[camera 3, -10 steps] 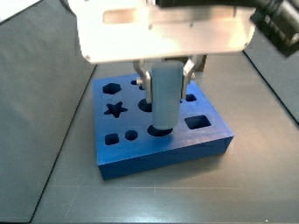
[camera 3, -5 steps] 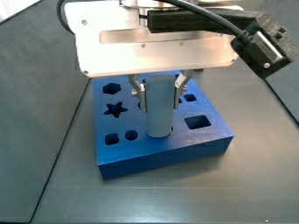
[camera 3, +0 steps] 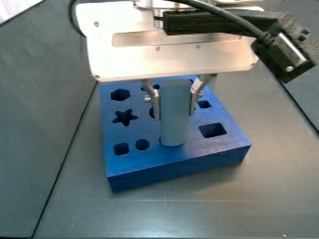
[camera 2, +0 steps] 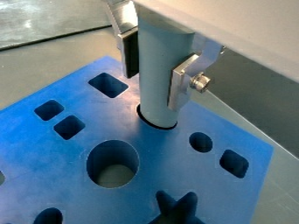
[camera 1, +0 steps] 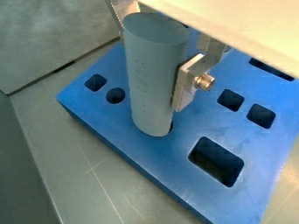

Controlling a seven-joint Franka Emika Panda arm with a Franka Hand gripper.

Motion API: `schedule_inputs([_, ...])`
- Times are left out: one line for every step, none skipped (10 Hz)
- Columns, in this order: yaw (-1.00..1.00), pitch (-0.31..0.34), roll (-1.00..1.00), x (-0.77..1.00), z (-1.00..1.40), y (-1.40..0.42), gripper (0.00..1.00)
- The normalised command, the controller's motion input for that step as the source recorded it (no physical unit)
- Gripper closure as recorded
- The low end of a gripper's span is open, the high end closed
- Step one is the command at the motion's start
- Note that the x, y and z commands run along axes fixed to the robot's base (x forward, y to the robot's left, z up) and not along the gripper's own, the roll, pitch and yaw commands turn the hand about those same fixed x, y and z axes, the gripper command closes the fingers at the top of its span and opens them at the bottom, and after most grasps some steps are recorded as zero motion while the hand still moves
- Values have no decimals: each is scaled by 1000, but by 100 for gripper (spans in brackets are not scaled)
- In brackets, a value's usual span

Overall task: Pick up the oval object. Move up. Move to above the board. Insert the oval object.
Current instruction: Insert the oval object.

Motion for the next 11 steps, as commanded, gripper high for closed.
schedule_inputs([0,0,0,40,0,0,100])
schedule_inputs([20,-31,96,0,-214,0,100])
schedule_inputs([126,-147,319,-37,-463,0,100])
schedule_inputs([211,-190,373,-169,-471,0,100])
schedule_inputs([254,-196,409,-217,-406,-6,100])
schedule_inputs([266,-203,409,-223,-394,-31,100])
schedule_inputs([286,-210,407,-243,-389,-83,100])
schedule_inputs([243,-227,361,-194,-454,-186,100])
schedule_inputs([114,-159,47,0,-217,-191,100])
schedule_inputs([0,0,24,0,0,-23,100])
schedule_inputs([0,-137,144,0,-889,-34,100])
